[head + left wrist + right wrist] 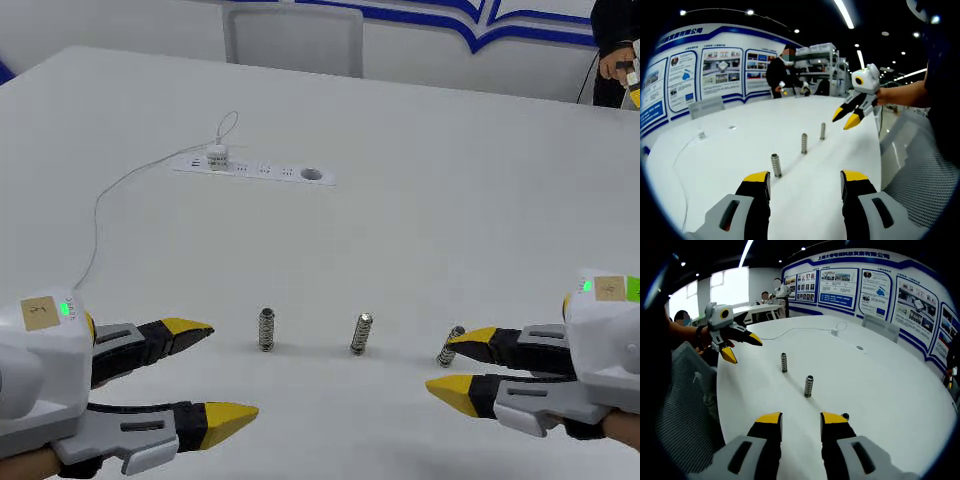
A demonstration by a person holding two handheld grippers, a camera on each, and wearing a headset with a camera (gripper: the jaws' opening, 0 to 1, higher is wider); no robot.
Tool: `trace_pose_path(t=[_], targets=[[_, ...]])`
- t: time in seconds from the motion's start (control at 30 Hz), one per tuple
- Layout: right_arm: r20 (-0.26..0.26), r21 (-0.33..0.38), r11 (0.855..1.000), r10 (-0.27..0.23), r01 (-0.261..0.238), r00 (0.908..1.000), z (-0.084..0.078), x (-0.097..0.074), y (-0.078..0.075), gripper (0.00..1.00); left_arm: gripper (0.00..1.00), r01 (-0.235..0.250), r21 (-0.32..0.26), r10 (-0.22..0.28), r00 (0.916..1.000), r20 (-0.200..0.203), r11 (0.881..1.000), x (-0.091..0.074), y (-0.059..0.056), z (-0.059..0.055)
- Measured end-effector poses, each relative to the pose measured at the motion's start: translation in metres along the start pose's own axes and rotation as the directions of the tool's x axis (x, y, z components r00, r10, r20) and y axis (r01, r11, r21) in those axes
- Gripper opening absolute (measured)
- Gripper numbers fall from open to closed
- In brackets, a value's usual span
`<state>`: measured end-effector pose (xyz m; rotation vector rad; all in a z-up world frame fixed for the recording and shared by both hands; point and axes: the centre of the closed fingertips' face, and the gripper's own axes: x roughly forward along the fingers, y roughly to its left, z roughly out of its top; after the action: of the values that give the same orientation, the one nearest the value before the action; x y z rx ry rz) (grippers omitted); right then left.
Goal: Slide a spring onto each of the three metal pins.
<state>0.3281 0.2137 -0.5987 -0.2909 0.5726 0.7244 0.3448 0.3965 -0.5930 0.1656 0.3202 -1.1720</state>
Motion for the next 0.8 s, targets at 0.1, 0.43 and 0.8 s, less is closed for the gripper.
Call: trace_pose_path(t=[0.1, 0.43, 0.8], targets=[[0.004, 0.015, 1.0, -0.022, 0.022, 0.9997, -0.005, -0.006, -0.008, 0.32, 0.58, 0.001, 0.0, -0.001, 1.0, -0.001, 1.0, 0.001, 0.0, 0.0], [0.005, 0.041, 0.997, -0.066, 0.066, 0.9978, -0.019, -0.025, -0.025, 0.41, 0.59, 0.001, 0.0, -0.001, 1.0, -0.006, 1.0, 0.001, 0.0, -0.001], [0.051, 0.01, 0.999, -0.052, 0.051, 0.9974, -0.026, -0.036, -0.028, 0.5, 0.59, 0.008, 0.001, -0.008, 0.9999, -0.015, 1.0, 0.003, -0.001, -0.004]])
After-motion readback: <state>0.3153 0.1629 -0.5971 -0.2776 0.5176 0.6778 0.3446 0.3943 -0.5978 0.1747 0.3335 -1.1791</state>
